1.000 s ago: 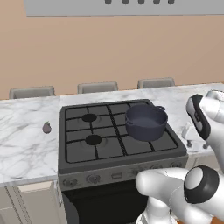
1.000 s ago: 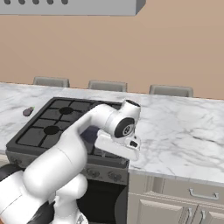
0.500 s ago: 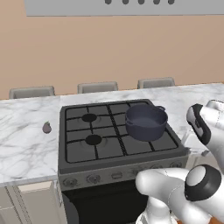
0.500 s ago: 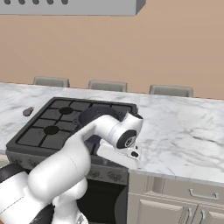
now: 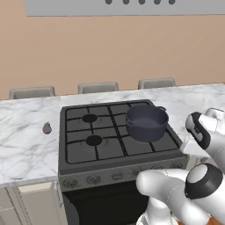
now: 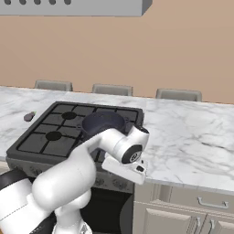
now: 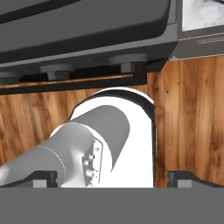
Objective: Turn on the burner for the pot on the stove. Wait thirty seconds for the pot to heat up. Then add the eggplant to the pot.
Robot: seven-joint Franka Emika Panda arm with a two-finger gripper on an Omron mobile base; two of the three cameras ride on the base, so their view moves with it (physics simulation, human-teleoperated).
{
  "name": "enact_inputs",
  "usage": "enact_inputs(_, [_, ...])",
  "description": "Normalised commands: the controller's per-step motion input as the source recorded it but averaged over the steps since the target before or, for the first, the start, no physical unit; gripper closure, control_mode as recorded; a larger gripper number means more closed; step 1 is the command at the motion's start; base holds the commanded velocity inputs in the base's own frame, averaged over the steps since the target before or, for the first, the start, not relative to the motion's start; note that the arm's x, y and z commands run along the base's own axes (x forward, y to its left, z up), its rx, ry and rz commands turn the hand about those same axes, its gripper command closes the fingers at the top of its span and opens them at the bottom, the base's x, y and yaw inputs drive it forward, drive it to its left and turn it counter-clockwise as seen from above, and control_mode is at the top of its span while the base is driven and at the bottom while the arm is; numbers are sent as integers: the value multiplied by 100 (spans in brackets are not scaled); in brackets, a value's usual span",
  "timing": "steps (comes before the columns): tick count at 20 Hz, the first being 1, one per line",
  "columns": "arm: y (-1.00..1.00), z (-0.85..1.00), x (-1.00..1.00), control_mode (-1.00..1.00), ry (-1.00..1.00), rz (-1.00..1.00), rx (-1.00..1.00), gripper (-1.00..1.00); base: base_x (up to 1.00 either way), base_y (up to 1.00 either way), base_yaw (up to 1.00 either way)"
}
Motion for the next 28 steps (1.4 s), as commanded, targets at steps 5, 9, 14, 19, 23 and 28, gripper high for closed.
enact_inputs(5, [0,-18,0,-100,-1,-5,6,-100,0,0,0])
enact_inputs(9, [1,-24,4,-100,0,-5,9,-100,0,0,0])
enact_inputs(14, [0,-19,7,-100,0,-4,8,-100,0,0,0])
enact_inputs(19, [0,-1,25,-100,0,-3,0,-100,0,0,0])
enact_inputs(23, [0,0,30,-100,0,-1,0,-100,0,0,0])
enact_inputs(28, [0,-13,18,-100,0,0,0,-100,0,0,0])
